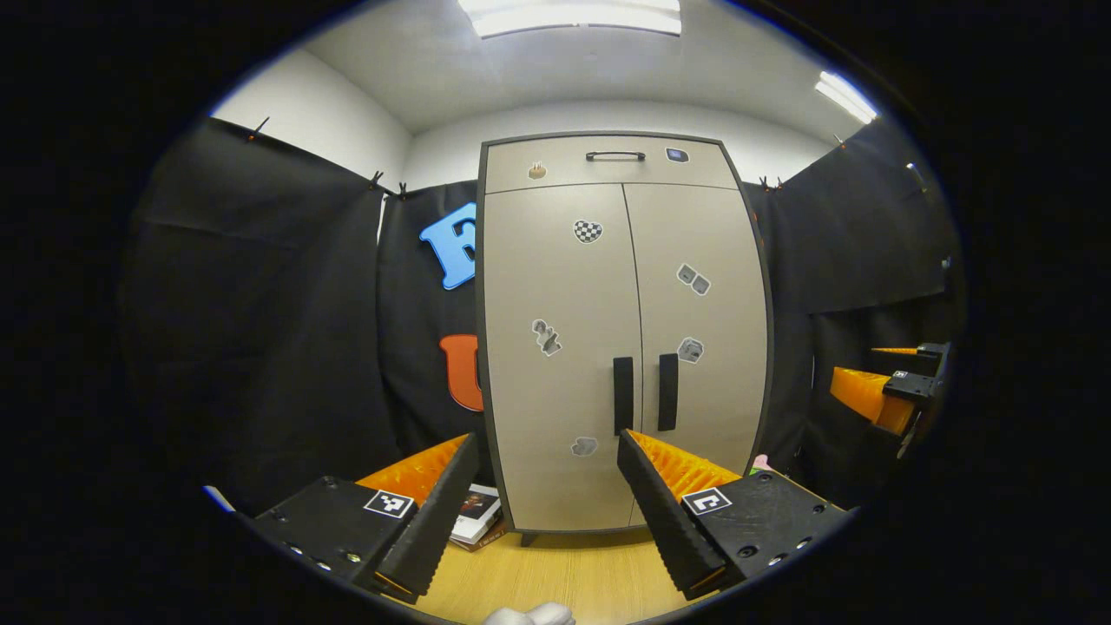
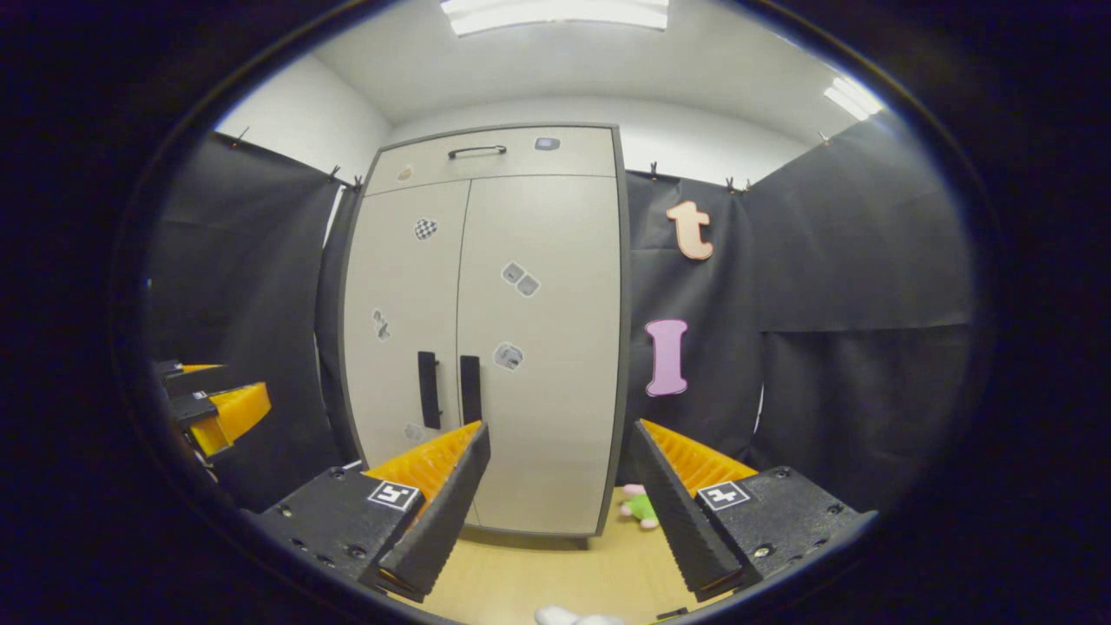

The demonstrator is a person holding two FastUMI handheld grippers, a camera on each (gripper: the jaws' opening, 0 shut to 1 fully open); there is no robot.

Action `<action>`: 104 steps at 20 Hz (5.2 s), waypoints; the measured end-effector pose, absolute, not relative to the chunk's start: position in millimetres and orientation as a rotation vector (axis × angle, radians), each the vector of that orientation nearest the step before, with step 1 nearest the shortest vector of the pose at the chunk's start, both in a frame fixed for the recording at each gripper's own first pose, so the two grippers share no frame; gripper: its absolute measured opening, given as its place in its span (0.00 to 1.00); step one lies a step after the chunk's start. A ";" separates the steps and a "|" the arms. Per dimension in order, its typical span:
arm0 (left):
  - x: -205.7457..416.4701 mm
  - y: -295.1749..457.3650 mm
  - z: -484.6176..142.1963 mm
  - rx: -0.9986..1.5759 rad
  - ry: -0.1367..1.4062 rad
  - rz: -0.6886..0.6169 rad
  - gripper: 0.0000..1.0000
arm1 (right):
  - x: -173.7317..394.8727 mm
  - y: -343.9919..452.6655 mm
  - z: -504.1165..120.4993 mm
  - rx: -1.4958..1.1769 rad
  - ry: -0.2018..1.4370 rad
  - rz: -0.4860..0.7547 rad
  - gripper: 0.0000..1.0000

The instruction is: Open the right door of the double-door shoe cabinet with the right hand, and open the left door with the left hand.

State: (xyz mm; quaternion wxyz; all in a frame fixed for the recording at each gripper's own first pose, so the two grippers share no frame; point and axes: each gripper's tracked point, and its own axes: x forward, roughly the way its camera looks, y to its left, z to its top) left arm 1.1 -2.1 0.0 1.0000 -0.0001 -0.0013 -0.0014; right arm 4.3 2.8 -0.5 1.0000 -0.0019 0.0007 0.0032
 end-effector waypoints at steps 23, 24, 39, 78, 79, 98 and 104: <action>-26.6 28.8 -22.7 0.005 0.052 0.078 0.96 | 134.8 99.2 -40.0 -0.035 0.025 0.068 0.99; -28.3 30.0 -21.8 0.008 0.053 0.086 0.96 | 145.9 105.1 -40.3 -0.036 0.018 0.069 0.99; -39.8 63.9 -28.1 -0.013 0.087 0.227 0.96 | 263.6 136.3 -41.2 -0.036 0.036 0.036 0.70; -65.9 12.7 -27.8 -0.065 0.037 0.004 0.96 | 130.9 58.1 -53.7 0.006 0.103 0.011 0.19; -66.3 7.6 -27.4 -0.063 0.039 -0.005 0.96 | 127.9 55.1 -54.1 0.006 0.104 0.010 0.18; -62.6 -115.9 -5.0 -0.062 0.015 -0.052 0.96 | 120.0 16.8 -52.8 0.005 0.138 0.104 0.04; -58.0 -127.1 -3.2 -0.054 0.019 -0.053 0.96 | 122.1 11.5 -52.9 0.036 0.140 0.095 0.04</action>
